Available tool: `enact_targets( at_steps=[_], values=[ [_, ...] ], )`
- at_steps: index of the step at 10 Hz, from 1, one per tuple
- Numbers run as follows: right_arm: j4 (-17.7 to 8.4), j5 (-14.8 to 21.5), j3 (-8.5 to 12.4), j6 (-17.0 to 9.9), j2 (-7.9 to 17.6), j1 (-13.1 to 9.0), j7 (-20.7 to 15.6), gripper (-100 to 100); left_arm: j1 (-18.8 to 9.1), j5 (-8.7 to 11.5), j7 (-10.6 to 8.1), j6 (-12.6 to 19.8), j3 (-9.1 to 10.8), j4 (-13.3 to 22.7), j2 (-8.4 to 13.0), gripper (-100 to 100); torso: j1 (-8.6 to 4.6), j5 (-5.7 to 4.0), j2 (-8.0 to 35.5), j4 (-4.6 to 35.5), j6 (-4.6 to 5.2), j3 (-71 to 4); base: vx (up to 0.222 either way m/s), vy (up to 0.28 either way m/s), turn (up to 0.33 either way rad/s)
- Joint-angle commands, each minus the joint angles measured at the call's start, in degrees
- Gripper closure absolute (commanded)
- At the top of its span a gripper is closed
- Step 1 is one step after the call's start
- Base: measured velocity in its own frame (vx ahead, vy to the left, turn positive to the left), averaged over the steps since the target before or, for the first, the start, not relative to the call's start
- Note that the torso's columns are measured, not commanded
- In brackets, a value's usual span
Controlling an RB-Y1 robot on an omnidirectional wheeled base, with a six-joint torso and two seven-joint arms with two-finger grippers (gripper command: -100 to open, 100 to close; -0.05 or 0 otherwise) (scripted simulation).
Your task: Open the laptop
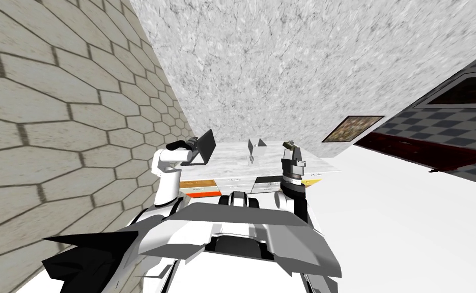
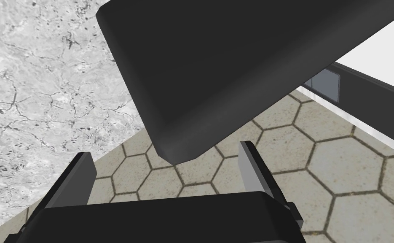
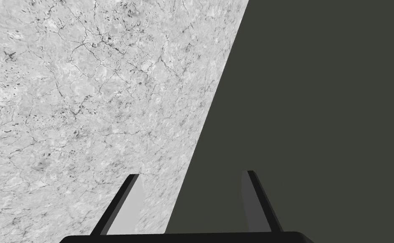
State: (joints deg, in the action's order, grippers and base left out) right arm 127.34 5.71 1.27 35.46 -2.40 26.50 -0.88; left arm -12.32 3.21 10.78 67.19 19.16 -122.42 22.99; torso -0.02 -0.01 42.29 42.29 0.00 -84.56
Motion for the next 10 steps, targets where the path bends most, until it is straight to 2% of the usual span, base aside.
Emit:
enact_targets(
  at_steps=[1,2,8,9,10],
  values=[
    [0.00,0.00,0.00,0.00,0.00,0.00,0.00,0,-0.08,-0.19,1.33,3.21,-0.43,-0.95,1.52,-100,0.04,0.01,-0.01,0.00,0.01,-0.01,-0.005,0.048,-0.070],
    [0.00,0.00,0.00,0.00,0.00,0.00,0.00,0,-0.15,-0.15,0.98,2.37,-0.33,-0.65,1.20,-100,0.06,0.02,-0.02,-0.01,0.00,-0.01,-0.003,0.023,-0.013],
    [0.00,0.00,0.00,0.00,0.00,-0.01,0.00,0,-3.10,-4.80,-0.90,-0.02,2.27,7.38,2.38,-100,0.02,0.00,-0.05,-0.01,0.00,-0.03,-0.061,0.037,-0.204],
    [0.00,0.00,0.00,0.00,0.00,-0.01,0.00,0,-2.53,-4.44,-0.69,0.21,1.87,6.25,2.04,-100,0.00,0.00,-0.06,-0.02,0.02,-0.04,-0.031,0.016,-0.049],
    [0.00,0.00,0.00,0.00,0.00,0.01,0.00,0,-2.22,-3.41,-0.31,0.77,1.48,4.96,2.04,100,-0.03,-0.01,-0.12,-0.03,-0.04,-0.07,0.029,-0.012,0.339]
  ],
)
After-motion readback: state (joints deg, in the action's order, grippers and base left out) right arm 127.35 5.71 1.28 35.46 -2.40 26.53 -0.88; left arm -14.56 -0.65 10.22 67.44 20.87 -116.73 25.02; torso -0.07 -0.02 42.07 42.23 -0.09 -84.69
